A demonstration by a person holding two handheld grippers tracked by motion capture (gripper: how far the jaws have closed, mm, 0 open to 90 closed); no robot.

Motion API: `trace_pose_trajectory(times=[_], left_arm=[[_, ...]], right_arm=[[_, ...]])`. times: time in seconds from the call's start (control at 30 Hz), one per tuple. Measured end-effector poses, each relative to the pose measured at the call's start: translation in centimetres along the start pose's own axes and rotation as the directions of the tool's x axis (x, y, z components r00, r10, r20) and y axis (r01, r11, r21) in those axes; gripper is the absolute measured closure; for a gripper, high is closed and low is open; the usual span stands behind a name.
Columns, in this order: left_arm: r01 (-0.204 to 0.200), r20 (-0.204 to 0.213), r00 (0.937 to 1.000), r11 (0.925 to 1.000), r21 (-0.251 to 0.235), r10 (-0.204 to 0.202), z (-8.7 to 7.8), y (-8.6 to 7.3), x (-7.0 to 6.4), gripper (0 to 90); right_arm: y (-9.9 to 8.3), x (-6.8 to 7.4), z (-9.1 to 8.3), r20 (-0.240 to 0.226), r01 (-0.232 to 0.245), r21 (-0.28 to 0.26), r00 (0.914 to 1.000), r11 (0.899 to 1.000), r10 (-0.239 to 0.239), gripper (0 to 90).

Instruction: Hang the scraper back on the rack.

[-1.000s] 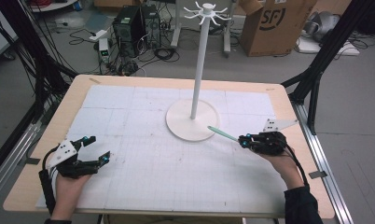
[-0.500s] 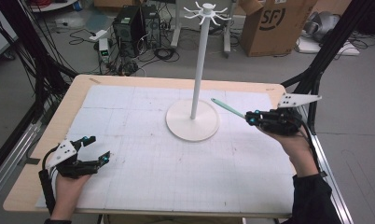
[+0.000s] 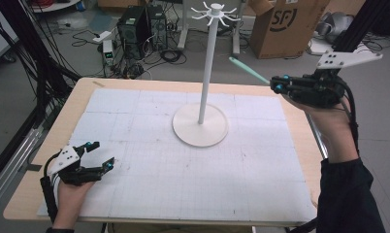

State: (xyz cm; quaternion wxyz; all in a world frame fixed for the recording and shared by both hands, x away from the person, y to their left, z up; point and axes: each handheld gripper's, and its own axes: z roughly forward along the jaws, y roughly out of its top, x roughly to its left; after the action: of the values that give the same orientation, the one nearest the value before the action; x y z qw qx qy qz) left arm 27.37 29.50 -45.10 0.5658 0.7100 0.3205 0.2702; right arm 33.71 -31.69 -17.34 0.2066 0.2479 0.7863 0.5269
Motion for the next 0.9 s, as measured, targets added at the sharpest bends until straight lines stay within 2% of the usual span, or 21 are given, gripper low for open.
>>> trace_pose_trajectory(times=[0.27, 0.43, 0.63, 0.9], left_arm=[[0.003, 0.001, 1.0, 1.0, -0.001, -0.003, 0.0, 0.0, 0.0, 17.3], [-0.001, 0.002, 1.0, 1.0, -0.001, 0.001, 0.0, 0.0, 0.0, 17.4], [-0.001, 0.002, 1.0, 1.0, -0.001, 0.001, 0.0, 0.0, 0.0, 17.4], [-0.001, 0.002, 1.0, 1.0, 0.0, 0.001, 0.0, 0.0, 0.0, 17.4]], right_arm=[[3.6, 0.6, -0.9, 0.031, 0.021, -0.034, 0.9993, 0.999, -0.02, 82.1], [5.2, 1.0, -1.3, 0.054, 0.034, -0.059, 0.9981, 0.998, -0.031, 82.0], [6.0, 1.2, -1.1, 0.074, 0.042, -0.066, 0.9965, 0.997, -0.037, 82.0], [6.1, 1.4, -0.6, 0.081, 0.052, -0.066, 0.9956, 0.996, -0.047, 82.0]])
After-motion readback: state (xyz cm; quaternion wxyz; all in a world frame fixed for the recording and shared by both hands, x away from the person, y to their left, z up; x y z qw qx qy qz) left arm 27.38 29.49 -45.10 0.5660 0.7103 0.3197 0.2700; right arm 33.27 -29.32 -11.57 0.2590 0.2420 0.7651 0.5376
